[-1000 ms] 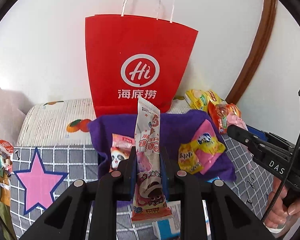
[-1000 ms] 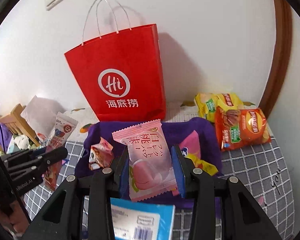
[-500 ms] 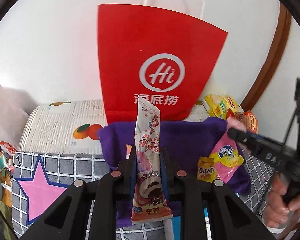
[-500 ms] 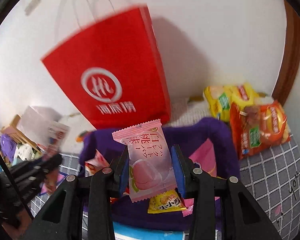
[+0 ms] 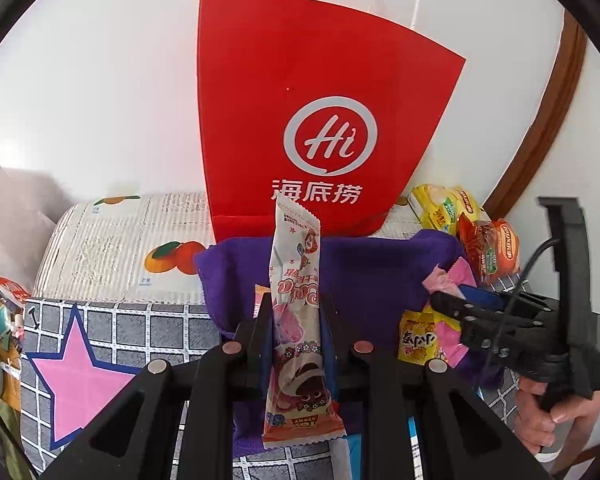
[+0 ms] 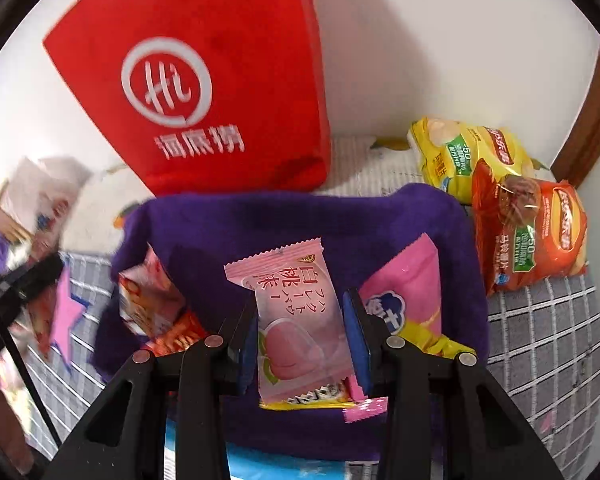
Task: Organize snacks
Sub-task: 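Lower the pink peach candy onto the towel and open the right tool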
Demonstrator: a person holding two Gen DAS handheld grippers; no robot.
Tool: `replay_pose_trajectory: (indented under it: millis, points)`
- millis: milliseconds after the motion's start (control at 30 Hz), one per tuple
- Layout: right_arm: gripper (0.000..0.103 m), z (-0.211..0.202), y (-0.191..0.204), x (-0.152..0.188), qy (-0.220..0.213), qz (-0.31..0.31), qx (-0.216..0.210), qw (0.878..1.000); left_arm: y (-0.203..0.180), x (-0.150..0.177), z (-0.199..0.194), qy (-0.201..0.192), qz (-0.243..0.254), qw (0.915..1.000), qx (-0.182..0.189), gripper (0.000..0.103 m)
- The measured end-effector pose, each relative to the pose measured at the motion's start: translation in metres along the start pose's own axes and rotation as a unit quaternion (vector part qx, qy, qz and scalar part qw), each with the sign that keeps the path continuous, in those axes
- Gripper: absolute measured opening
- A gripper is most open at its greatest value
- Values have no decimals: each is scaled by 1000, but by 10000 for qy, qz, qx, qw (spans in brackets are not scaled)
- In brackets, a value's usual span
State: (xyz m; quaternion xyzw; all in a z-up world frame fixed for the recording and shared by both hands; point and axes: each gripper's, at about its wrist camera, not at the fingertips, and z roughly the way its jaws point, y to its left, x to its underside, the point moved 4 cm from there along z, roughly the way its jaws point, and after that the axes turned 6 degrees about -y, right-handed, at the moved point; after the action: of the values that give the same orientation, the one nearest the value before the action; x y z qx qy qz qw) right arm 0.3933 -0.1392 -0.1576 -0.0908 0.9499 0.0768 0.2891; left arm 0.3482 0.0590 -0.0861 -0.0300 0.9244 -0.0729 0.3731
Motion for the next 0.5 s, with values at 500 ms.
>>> replay_pose_trajectory:
  millis: [500]
  points:
    - [39,10,-4,6,290,26,121,9995,-5,2,0,48,22,9999,117,19]
